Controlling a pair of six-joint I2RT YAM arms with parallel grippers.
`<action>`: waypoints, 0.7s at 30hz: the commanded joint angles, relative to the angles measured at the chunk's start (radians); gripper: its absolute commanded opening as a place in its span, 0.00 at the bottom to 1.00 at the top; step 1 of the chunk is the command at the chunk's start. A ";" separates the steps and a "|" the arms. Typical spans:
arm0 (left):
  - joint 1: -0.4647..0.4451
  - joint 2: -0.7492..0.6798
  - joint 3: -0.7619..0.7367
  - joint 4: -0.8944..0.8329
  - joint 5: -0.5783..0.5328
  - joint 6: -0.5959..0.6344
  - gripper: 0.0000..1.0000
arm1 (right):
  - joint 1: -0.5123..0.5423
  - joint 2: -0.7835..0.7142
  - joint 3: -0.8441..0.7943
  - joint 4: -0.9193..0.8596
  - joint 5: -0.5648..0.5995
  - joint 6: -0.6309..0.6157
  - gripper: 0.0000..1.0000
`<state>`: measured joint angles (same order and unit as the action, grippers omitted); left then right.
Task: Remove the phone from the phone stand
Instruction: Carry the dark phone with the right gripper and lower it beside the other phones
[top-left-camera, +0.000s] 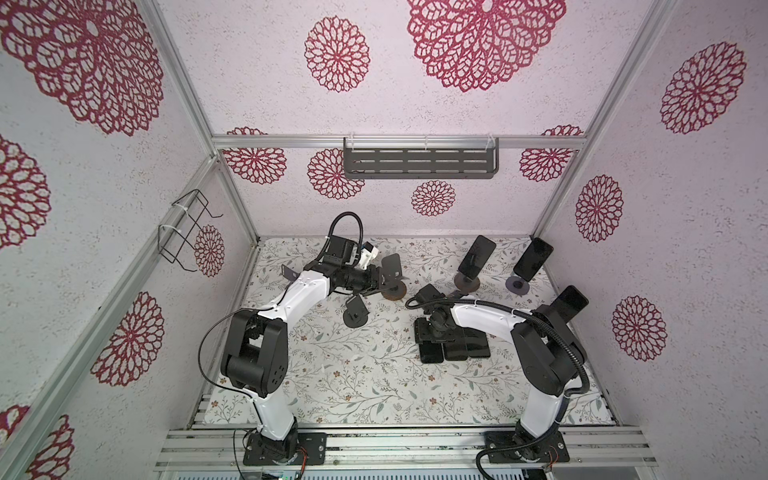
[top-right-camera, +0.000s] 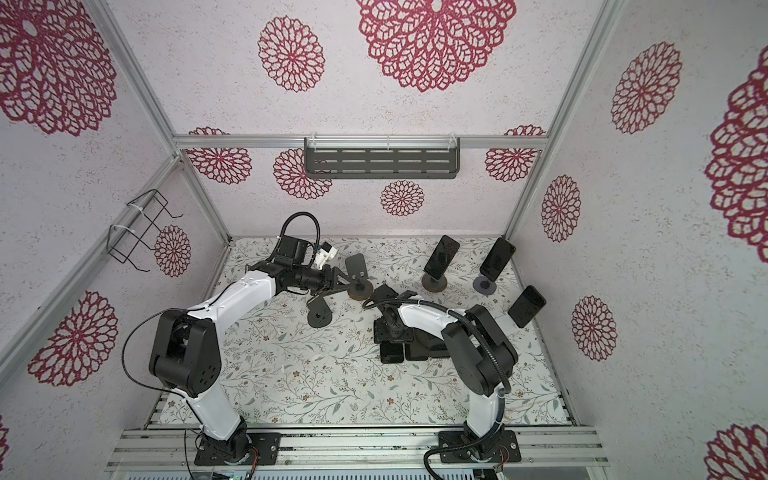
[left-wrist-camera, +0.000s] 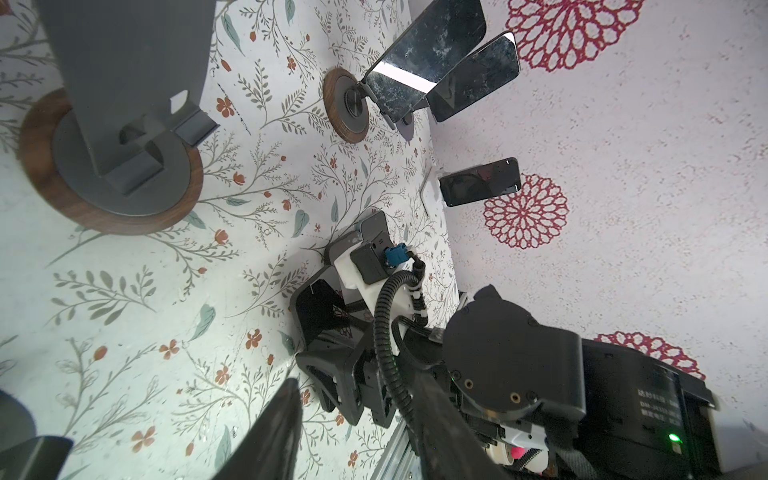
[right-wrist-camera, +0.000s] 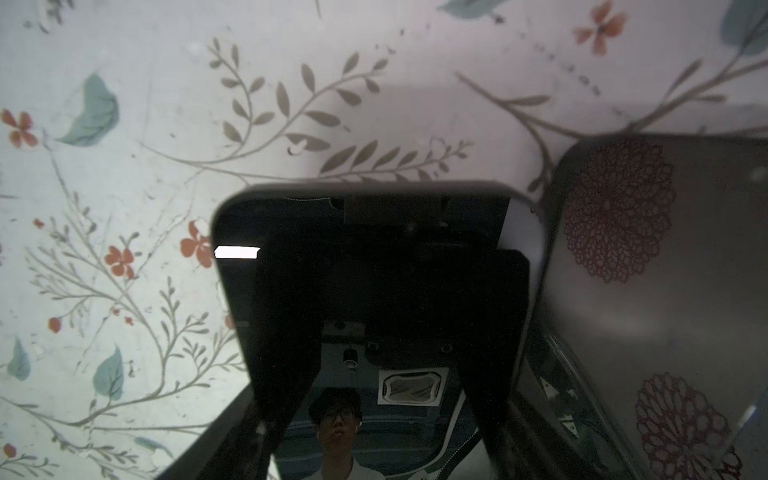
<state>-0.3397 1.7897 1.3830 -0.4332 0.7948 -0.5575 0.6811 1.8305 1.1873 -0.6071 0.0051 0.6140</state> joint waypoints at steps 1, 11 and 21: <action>0.000 -0.038 0.027 0.002 0.001 0.019 0.49 | -0.009 0.000 0.023 0.009 0.031 0.021 0.55; -0.007 -0.036 0.024 0.013 0.011 0.024 0.52 | -0.012 0.027 0.005 0.037 0.040 0.036 0.76; -0.010 -0.042 0.022 0.014 0.007 0.028 0.58 | -0.006 -0.001 -0.012 0.036 0.047 0.041 0.88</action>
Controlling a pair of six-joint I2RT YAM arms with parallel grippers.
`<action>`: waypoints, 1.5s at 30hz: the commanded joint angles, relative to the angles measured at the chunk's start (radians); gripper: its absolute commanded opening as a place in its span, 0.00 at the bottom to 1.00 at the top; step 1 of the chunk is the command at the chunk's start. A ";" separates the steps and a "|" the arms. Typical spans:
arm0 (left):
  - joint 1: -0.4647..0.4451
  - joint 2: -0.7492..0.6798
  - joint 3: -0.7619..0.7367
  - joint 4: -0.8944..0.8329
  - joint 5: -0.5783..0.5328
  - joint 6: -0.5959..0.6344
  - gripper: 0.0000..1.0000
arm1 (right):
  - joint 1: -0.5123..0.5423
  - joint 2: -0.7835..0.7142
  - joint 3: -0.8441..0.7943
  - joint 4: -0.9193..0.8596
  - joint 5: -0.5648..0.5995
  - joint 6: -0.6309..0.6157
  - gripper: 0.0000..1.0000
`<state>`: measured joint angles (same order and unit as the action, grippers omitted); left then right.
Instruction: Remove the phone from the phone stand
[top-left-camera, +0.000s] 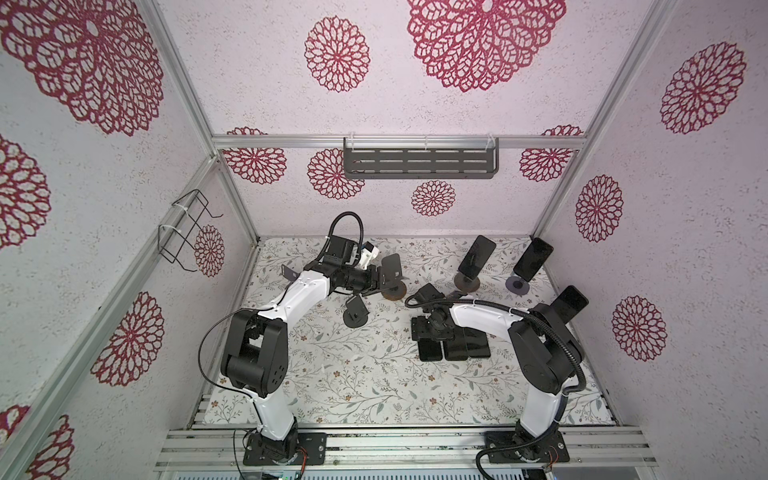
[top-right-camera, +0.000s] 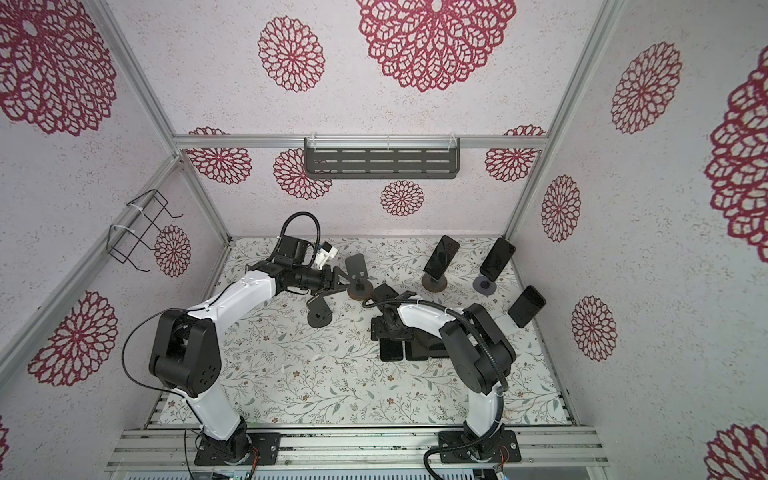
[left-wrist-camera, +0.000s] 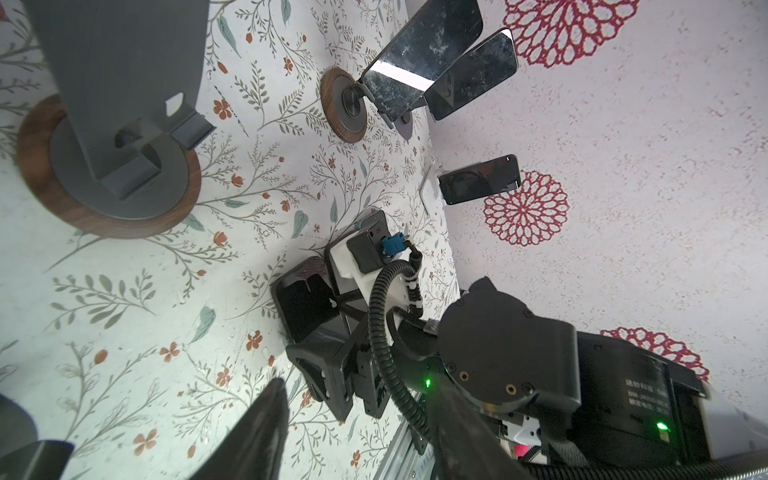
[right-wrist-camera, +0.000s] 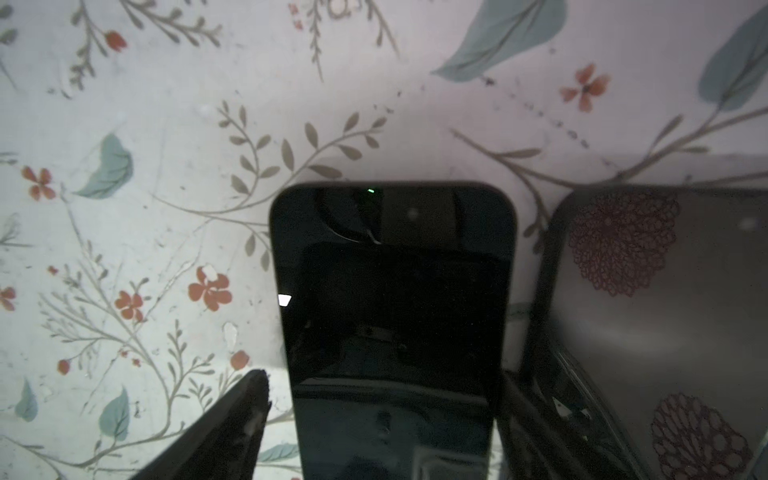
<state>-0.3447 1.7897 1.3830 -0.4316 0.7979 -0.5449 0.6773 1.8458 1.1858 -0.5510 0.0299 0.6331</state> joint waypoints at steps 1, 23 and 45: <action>-0.004 -0.042 0.022 0.011 0.003 0.015 0.59 | -0.001 -0.024 -0.013 -0.020 0.022 0.022 0.88; -0.241 -0.175 -0.162 -0.064 -0.460 -0.162 0.44 | -0.399 -0.444 -0.215 -0.108 0.196 -0.298 0.30; -0.435 0.107 -0.207 0.066 -0.553 -0.430 0.13 | -0.547 -0.344 -0.382 0.117 0.073 -0.379 0.04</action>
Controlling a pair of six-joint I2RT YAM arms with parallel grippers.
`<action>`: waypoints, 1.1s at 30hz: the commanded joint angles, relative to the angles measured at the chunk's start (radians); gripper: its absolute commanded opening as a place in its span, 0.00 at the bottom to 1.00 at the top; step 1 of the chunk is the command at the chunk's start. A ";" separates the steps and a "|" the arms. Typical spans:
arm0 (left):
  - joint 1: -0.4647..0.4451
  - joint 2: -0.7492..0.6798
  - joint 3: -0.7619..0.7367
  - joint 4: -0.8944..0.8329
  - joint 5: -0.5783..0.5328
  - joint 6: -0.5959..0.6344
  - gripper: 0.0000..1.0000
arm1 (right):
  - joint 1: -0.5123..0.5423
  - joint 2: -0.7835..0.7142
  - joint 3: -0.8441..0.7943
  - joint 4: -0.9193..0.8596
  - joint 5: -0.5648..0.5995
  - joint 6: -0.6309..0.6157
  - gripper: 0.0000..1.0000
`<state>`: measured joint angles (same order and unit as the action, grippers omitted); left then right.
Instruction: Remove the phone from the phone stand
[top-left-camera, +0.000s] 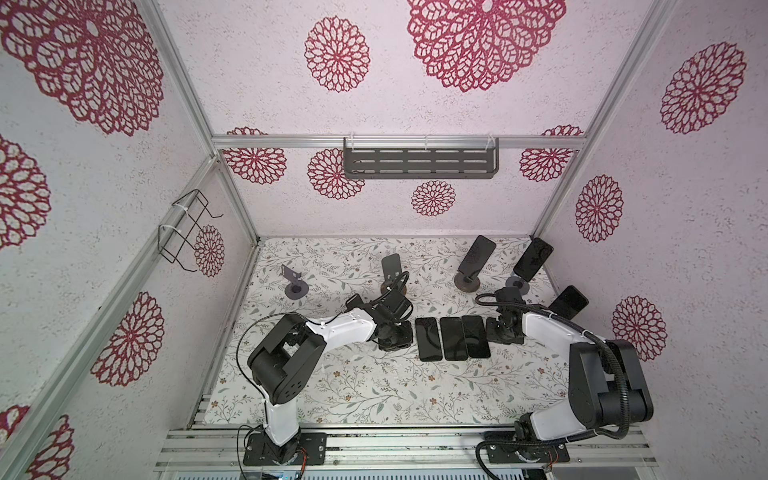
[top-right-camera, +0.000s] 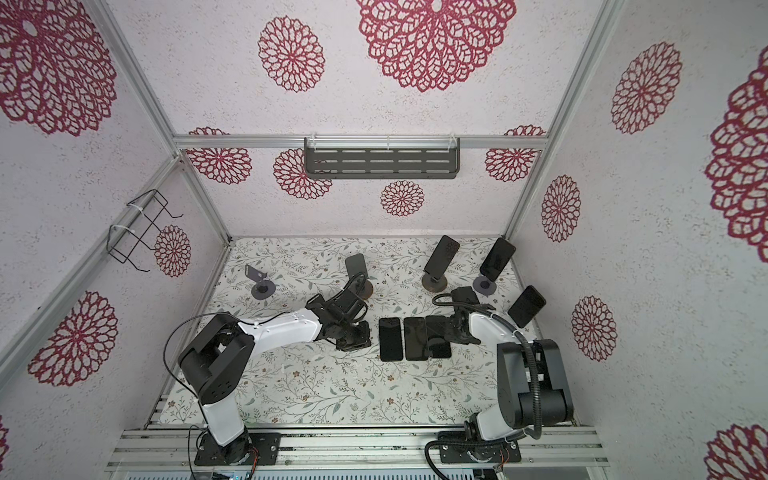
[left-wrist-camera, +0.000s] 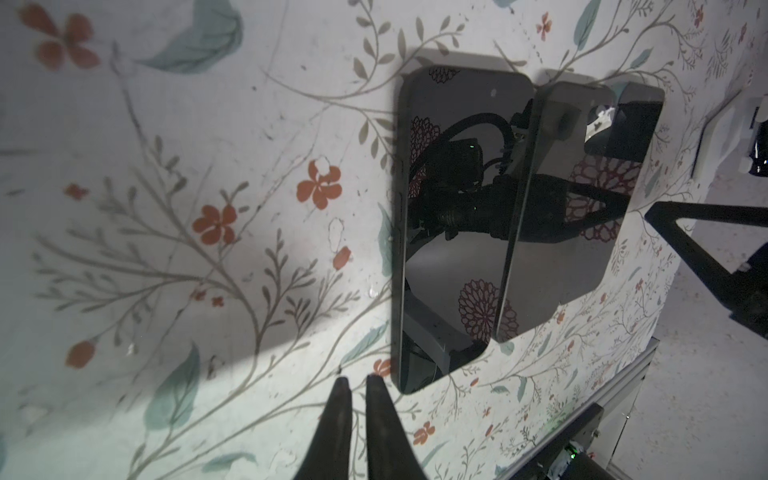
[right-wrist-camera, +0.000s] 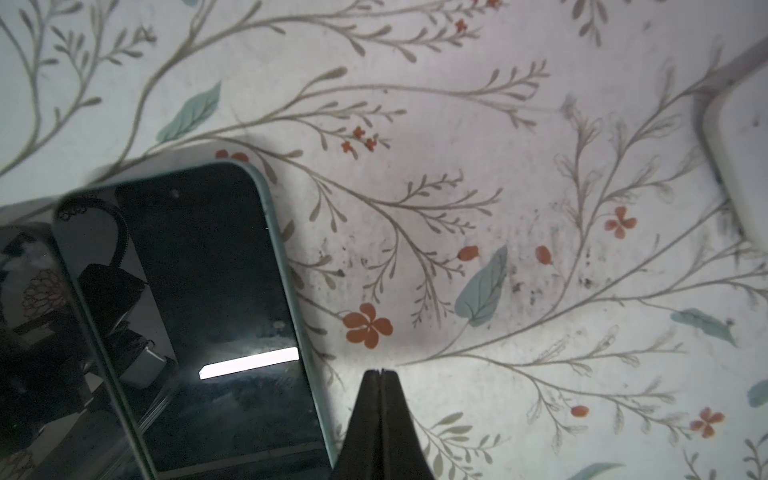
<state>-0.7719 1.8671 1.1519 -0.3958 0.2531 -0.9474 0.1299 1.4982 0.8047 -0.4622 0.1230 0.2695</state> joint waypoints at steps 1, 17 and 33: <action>-0.009 0.040 0.028 0.034 -0.008 -0.030 0.13 | -0.001 0.007 -0.002 0.029 -0.023 -0.016 0.04; -0.015 0.154 0.071 0.099 0.019 -0.033 0.11 | 0.000 0.040 -0.030 0.078 -0.070 -0.029 0.04; -0.018 0.152 0.068 0.113 0.024 -0.013 0.26 | 0.002 0.017 -0.025 0.054 -0.083 0.018 0.05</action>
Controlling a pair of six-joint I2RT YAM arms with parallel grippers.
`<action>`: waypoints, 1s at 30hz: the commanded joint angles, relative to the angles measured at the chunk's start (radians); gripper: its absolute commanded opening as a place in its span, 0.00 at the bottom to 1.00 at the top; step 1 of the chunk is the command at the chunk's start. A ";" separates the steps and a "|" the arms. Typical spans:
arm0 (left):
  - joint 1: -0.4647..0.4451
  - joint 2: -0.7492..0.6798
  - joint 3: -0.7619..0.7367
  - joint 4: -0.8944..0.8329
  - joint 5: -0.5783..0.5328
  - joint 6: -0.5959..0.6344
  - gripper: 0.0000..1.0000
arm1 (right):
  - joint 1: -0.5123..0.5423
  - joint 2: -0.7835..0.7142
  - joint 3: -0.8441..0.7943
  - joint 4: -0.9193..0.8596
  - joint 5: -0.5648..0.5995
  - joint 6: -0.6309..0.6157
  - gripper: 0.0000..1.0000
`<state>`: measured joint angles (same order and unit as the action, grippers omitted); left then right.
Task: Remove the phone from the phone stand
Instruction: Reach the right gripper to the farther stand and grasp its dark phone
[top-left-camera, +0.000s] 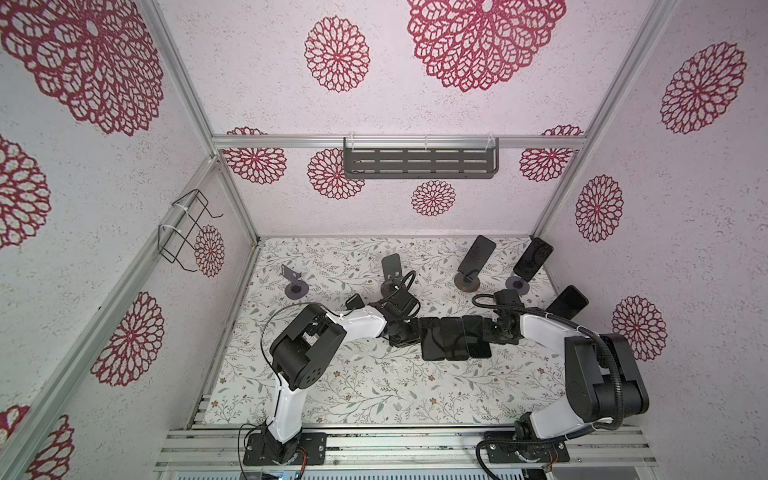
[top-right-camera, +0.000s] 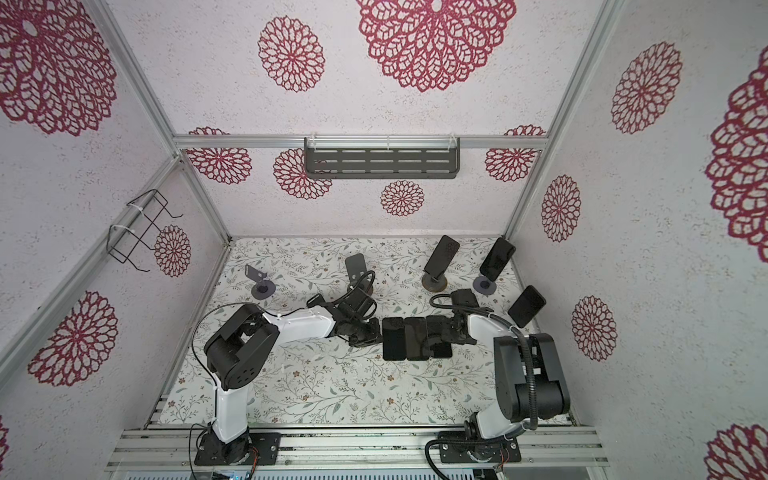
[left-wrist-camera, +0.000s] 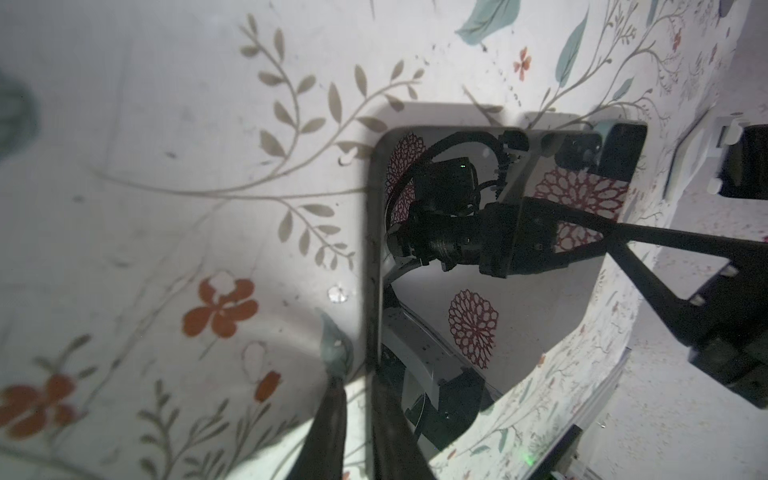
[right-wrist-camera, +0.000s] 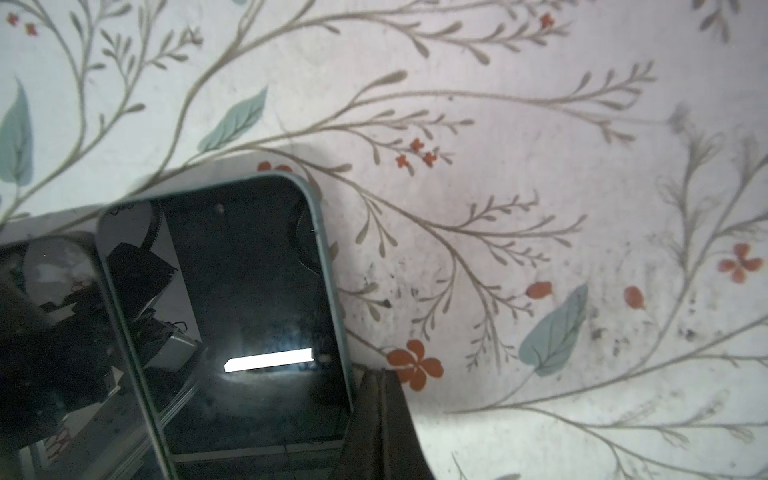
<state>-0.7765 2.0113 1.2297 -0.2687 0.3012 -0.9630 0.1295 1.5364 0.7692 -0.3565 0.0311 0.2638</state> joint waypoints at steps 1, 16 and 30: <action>-0.014 0.002 -0.012 -0.021 -0.030 0.004 0.31 | 0.001 -0.030 0.017 -0.062 0.016 0.026 0.06; 0.011 -0.203 0.024 -0.202 -0.144 0.186 0.73 | -0.096 -0.195 0.221 0.012 0.017 -0.057 0.56; 0.032 -0.511 -0.173 0.003 -0.102 0.347 0.97 | -0.246 0.090 0.328 0.552 -0.494 -0.008 0.76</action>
<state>-0.7521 1.5459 1.0870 -0.3264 0.2005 -0.6537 -0.1173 1.5837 1.0451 0.0513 -0.2920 0.2306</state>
